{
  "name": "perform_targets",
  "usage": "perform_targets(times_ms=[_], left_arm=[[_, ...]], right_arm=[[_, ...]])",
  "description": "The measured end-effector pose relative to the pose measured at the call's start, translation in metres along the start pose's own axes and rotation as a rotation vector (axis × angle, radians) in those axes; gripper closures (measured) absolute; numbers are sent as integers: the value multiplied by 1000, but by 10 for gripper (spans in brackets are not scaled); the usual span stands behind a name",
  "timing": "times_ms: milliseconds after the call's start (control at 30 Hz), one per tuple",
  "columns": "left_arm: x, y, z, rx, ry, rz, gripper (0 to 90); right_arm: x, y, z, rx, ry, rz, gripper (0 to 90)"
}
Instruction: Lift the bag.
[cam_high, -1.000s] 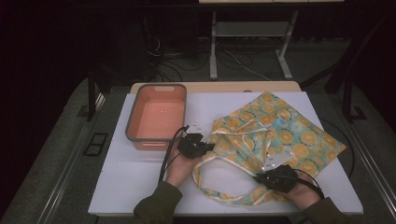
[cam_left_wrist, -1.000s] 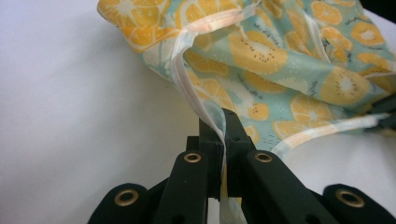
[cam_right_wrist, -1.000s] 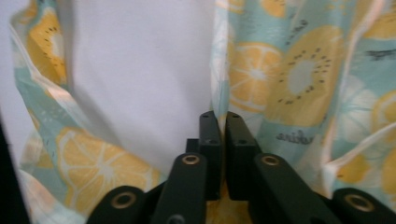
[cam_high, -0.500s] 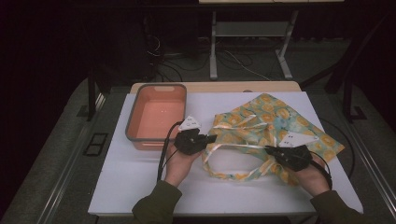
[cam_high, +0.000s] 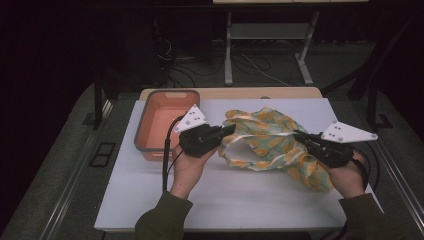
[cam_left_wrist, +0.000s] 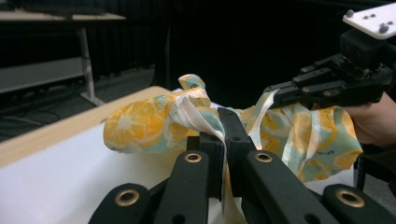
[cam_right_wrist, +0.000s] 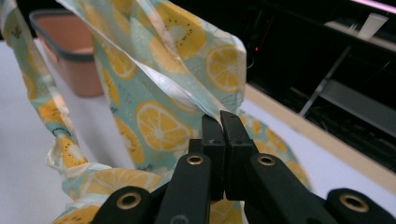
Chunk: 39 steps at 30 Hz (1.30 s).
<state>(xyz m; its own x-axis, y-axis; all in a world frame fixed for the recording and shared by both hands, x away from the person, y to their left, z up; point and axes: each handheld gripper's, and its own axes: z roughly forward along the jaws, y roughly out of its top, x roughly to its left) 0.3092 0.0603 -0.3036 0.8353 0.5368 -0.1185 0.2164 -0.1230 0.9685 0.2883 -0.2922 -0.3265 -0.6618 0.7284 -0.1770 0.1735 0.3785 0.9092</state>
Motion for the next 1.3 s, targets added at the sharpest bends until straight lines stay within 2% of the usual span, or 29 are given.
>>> perform_targets(times_ms=[67, 200, 400, 567, 800, 900, 1067, 1167, 1233, 1300], left_arm=[[2, -3, 5, 10, 0, -12, 890], [13, -14, 21, 36, 14, -41, 890], [35, -26, 56, 54, 53, -75, 889], [47, -39, 87, 122, 115, -60, 888], [61, -62, 117, 208, 166, -82, 886], [65, -69, 123, 236, 178, -85, 883], [70, -72, 122, 257, 179, -96, 817], [69, -73, 117, 261, 177, -106, 727], [67, -74, 114, 260, 179, -103, 636], [65, -75, 109, 259, 172, -122, 529]], right_arm=[[-4, 2, 2, -1, -8, 5, 890], [-13, -7, 15, 44, -22, 23, 890], [-32, -19, 32, 86, -50, 68, 889], [-48, -32, 47, 130, -65, 125, 890], [-63, -58, 74, 221, -59, 194, 889], [-65, -67, 84, 255, -49, 215, 889], [-67, -70, 92, 258, -27, 241, 888], [-68, -69, 91, 249, -5, 257, 888], [-69, -69, 90, 240, 9, 266, 888], [-69, -69, 89, 237, 22, 271, 887]])
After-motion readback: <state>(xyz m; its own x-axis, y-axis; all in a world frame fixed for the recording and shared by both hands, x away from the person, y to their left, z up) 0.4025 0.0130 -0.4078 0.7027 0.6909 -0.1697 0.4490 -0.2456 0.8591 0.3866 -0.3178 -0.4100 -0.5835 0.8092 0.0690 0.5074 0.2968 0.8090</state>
